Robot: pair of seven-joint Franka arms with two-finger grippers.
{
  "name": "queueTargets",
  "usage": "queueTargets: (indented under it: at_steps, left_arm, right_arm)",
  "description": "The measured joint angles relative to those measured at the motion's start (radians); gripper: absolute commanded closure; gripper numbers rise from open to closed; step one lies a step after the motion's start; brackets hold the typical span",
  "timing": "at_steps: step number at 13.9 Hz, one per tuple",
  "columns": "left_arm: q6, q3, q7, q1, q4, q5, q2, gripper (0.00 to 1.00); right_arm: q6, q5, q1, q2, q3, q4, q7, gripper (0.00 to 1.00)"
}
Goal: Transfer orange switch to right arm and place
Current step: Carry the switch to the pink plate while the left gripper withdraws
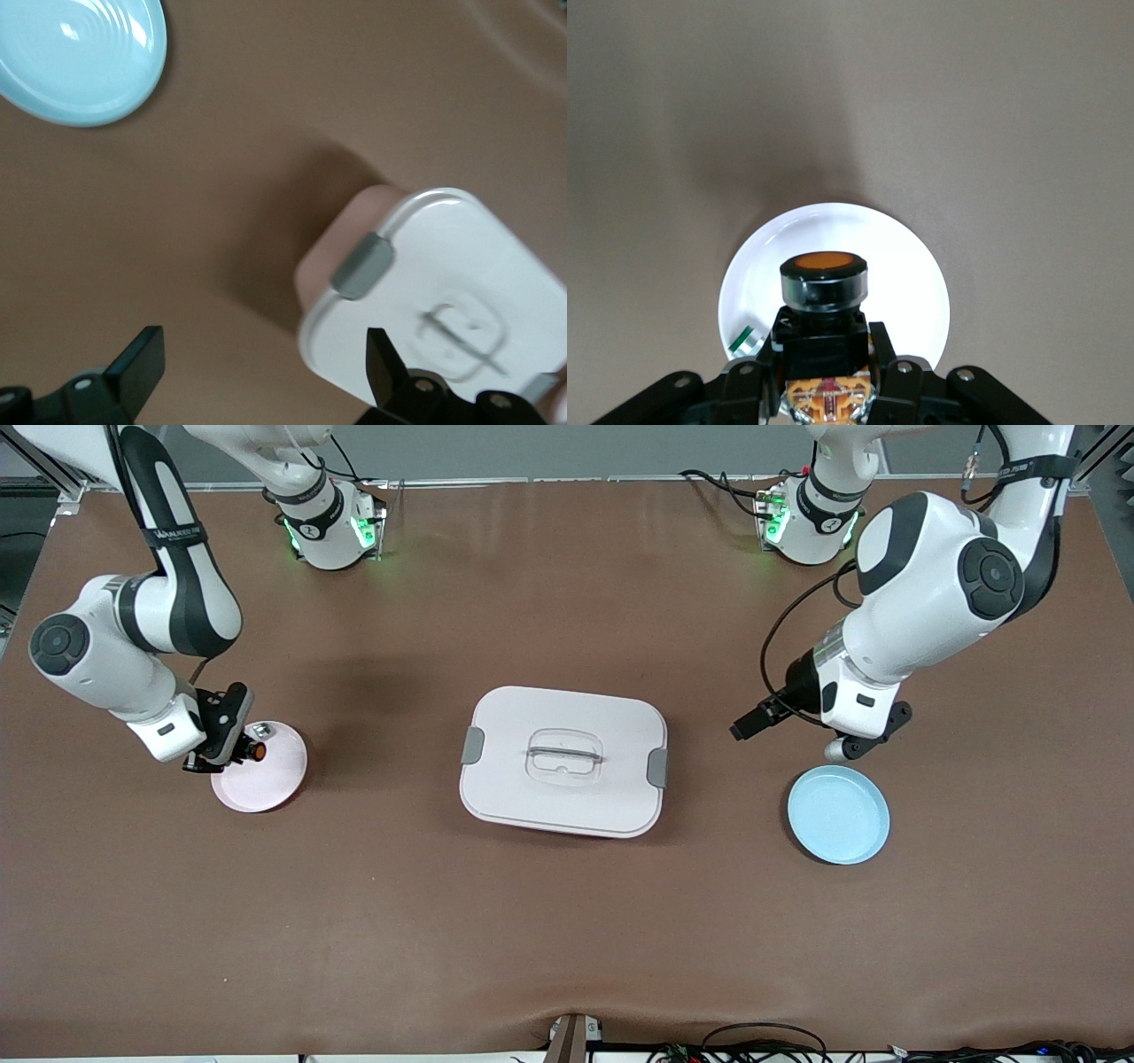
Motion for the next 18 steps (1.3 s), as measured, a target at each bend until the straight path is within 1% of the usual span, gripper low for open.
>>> queueTargets:
  at_steps: [2,3,7,9,12,15,18]
  left_arm:
    - [-0.023,0.000,0.122,0.017,-0.001,0.072,0.000,0.00]
    - [-0.027,0.001,0.179,0.030,-0.001,0.098,0.000,0.00]
    - [-0.029,0.003,0.430,0.108,0.000,0.182,0.000,0.00]
    - [-0.029,0.004,0.517,0.162,0.004,0.194,0.000,0.00]
    - [-0.028,0.005,0.557,0.239,0.037,0.196,-0.001,0.00]
    - [-0.042,0.005,0.558,0.266,0.100,0.196,-0.005,0.00]
    - [-0.121,0.005,0.558,0.285,0.162,0.196,-0.016,0.00]
  right_arm:
    - [0.091,0.000,-0.014,0.012,0.000,-0.061,-0.024,1.00]
    - [0.115,0.000,-0.023,0.023,0.000,-0.079,-0.039,1.00]
    - [0.170,0.000,-0.056,0.088,0.000,-0.091,-0.069,1.00]
    - [0.191,0.000,-0.058,0.113,0.001,-0.091,-0.075,1.00]
    - [0.235,0.000,-0.057,0.148,0.005,-0.091,-0.076,1.00]
    - [0.267,0.000,-0.057,0.172,0.006,-0.086,-0.077,1.00]
    - [0.274,0.000,-0.058,0.190,0.006,-0.074,-0.077,1.00]
